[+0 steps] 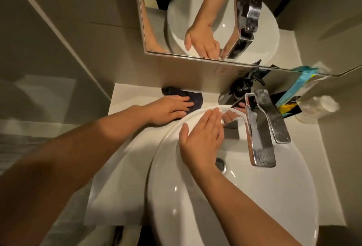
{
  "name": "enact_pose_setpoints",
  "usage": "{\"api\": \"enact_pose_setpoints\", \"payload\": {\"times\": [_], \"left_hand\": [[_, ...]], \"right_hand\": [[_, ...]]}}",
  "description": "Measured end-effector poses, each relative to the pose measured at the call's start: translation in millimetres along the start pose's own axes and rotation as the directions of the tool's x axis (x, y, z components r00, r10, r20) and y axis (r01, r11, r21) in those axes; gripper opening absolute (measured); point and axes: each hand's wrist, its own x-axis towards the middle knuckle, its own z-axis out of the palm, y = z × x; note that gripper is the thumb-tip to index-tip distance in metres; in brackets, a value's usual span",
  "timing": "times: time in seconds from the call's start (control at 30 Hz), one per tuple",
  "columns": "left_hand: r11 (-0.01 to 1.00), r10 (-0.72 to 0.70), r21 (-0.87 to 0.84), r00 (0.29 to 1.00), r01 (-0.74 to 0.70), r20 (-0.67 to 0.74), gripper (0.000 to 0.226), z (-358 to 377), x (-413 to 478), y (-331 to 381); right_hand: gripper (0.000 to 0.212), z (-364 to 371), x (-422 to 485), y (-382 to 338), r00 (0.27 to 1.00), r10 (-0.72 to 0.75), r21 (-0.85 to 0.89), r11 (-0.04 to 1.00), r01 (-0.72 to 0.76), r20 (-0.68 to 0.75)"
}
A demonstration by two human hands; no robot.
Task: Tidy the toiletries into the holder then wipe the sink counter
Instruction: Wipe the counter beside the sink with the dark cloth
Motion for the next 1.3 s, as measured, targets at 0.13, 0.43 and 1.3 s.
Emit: {"api": "enact_pose_setpoints", "payload": {"times": [0.13, 0.43, 1.3], "left_hand": [[0.997, -0.047, -0.057, 0.998, 0.045, -0.033, 0.05, 14.0, -16.2, 2.2], [0.972, -0.188, -0.168, 0.97, 0.162, -0.153, 0.043, 37.6, -75.1, 16.5], [0.873, -0.475, -0.307, 0.806, 0.38, -0.352, 0.05, 139.4, -226.7, 102.0]], "right_hand": [[0.086, -3.1, -1.9, 0.9, 1.0, -0.009, -0.005, 1.0, 0.009, 0.012], [0.085, -10.2, -6.0, 1.9, 0.998, -0.027, 0.016, 1.0, 0.026, 0.055], [0.07, -15.0, -78.2, -3.4, 0.919, -0.361, 0.111, 0.932, 0.346, 0.157]]}}
